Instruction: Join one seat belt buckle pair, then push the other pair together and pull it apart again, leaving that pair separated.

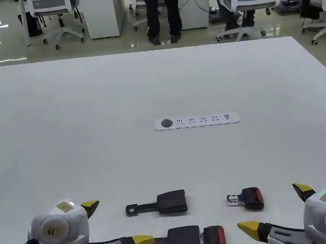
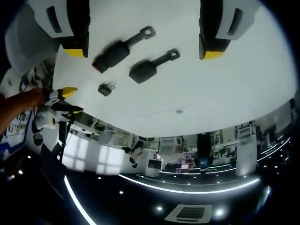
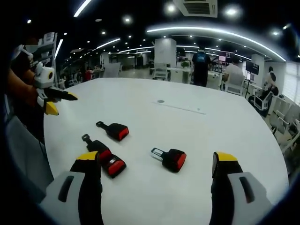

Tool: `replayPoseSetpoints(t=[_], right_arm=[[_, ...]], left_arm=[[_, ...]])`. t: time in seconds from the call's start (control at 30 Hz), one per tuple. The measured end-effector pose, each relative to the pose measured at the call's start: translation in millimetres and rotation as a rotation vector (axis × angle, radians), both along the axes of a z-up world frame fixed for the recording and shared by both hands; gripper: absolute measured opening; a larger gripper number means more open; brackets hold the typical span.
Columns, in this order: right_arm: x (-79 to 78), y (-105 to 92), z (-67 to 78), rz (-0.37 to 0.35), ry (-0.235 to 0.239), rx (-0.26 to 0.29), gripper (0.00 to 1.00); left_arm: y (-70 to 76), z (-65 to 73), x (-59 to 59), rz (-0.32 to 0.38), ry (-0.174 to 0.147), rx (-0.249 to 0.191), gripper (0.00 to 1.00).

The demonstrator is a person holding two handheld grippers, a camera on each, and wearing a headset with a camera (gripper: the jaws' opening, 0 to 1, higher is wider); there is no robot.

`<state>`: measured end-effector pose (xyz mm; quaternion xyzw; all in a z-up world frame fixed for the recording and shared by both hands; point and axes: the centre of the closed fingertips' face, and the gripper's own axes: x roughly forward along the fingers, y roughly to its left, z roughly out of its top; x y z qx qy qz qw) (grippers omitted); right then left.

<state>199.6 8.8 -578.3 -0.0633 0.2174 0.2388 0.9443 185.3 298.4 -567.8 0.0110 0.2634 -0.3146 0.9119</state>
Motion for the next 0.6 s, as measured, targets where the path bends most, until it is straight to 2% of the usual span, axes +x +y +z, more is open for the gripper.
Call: replayPoseSetpoints(t=[0.03,0.1,0.27,0.4,0.47,0.53,0.6], right_arm=[[-3.3,0.4,1.1,0.002,-0.002,0.002,1.0],[-7.4,-0.8,2.9,0.003,-0.005,0.008,1.0],[-23.3,-4.9,6.1,0.0,-0.011,0.014,1.0],[-33.3,-8.4,6.1,-0.001,-0.006,0.008,1.0],[-38.1,-10.2,8.7,0.003,-0.028,0.006,1.0],[-42.3,-11.7,7.1,-0.007,-0.004,0.011,1.0],[-45.5,-13.9,9.1,-0.017,-0.011,0.007,1.0]], left_arm=[[6.0,0.4,0.1,0.005,-0.001,-0.003,1.0],[8.4,3.7,-3.6,0.015,-0.008,-0.011,1.0],[18.9,10.2,-21.9,0.024,-0.034,-0.015,1.0],[27.5,12.0,-33.6,0.034,-0.031,-0.013,1.0],[28.0,14.0,-38.8,0.043,-0.032,-0.012,1.0],[31.5,14.8,-41.8,0.051,-0.032,-0.028,1.0],[34.2,14.5,-45.1,0.049,-0.036,-0.028,1.0]])
